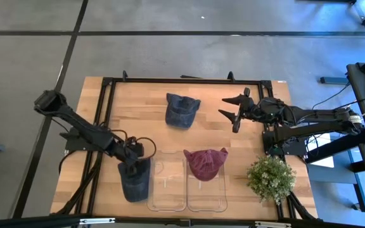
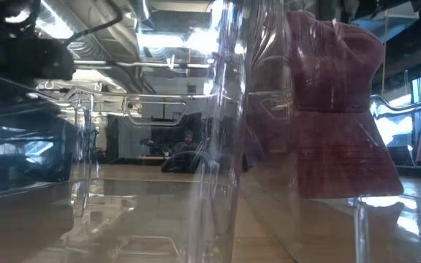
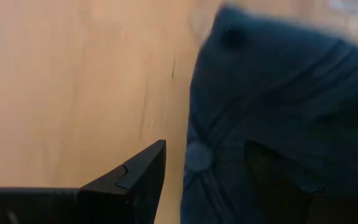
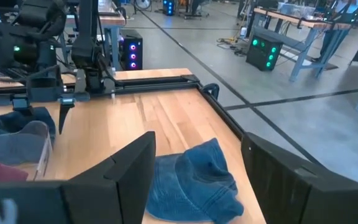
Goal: Pick & Place hat
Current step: Put the bottom black cap into the left transparent bin
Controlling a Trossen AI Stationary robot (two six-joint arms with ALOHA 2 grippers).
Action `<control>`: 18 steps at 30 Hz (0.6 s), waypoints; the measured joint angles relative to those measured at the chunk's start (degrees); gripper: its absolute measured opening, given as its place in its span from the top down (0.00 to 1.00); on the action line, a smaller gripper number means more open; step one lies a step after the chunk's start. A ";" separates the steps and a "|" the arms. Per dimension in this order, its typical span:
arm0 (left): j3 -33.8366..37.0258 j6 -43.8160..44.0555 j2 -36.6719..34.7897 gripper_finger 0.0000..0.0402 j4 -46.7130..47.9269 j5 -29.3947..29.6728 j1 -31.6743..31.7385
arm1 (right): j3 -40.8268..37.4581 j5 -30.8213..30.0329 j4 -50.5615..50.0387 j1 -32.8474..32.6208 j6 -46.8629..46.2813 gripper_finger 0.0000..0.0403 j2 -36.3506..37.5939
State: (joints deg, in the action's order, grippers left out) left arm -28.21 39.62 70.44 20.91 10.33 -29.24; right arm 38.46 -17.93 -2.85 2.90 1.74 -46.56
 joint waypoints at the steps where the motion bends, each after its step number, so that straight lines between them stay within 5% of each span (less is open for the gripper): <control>1: 0.00 0.90 0.97 0.48 0.20 -0.04 -0.40 | 0.00 0.00 -0.12 0.00 0.01 0.41 0.01; 10: -0.29 4.61 7.55 0.52 0.40 -0.34 -1.24 | 0.02 0.00 -0.77 0.00 0.17 0.41 -0.10; 18: -0.13 4.82 7.93 0.68 0.62 2.00 -1.26 | 0.04 -0.02 -2.46 0.00 0.16 0.41 -0.27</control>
State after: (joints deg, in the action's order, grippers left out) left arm -28.34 44.45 78.37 21.53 12.32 -30.50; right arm 38.49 -17.96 -5.31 2.90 1.90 -46.83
